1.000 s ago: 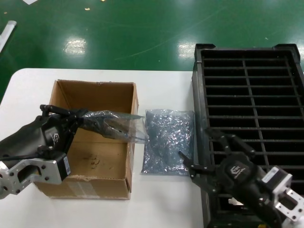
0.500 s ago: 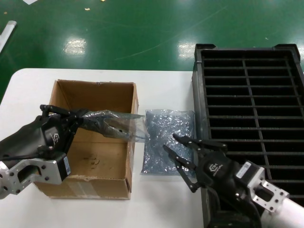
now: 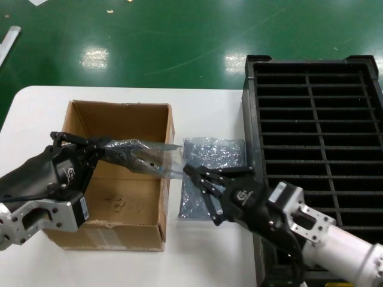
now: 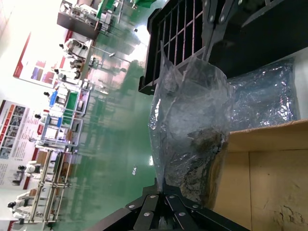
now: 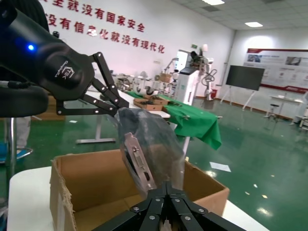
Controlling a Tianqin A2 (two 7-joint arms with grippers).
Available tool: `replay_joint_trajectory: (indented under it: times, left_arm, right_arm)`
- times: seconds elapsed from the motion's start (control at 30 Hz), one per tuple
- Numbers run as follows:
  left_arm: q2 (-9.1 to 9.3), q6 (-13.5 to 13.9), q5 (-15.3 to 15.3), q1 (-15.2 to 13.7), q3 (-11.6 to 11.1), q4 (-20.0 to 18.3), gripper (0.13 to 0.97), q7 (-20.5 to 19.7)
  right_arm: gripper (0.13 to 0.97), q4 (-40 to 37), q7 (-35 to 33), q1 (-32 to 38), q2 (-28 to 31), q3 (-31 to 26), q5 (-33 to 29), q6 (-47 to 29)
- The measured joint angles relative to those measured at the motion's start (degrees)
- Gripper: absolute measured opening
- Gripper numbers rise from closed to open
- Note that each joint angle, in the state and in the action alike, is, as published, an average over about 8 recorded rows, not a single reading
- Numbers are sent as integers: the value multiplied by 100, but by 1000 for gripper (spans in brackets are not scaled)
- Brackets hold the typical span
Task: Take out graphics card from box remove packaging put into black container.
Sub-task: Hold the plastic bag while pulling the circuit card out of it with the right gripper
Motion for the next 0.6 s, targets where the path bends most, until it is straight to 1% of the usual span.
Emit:
replay_joint_trajectory:
  times: [0.37,0.6]
  left_arm:
    - [0,0,0,0,0,0,138,0]
    - [0,0,0,0,0,0,138,0]
  right_arm:
    - [134,-390,391,704,-212,-396,-188,-312]
    - [134,-741,550,1125,-359,-592,-325,-491]
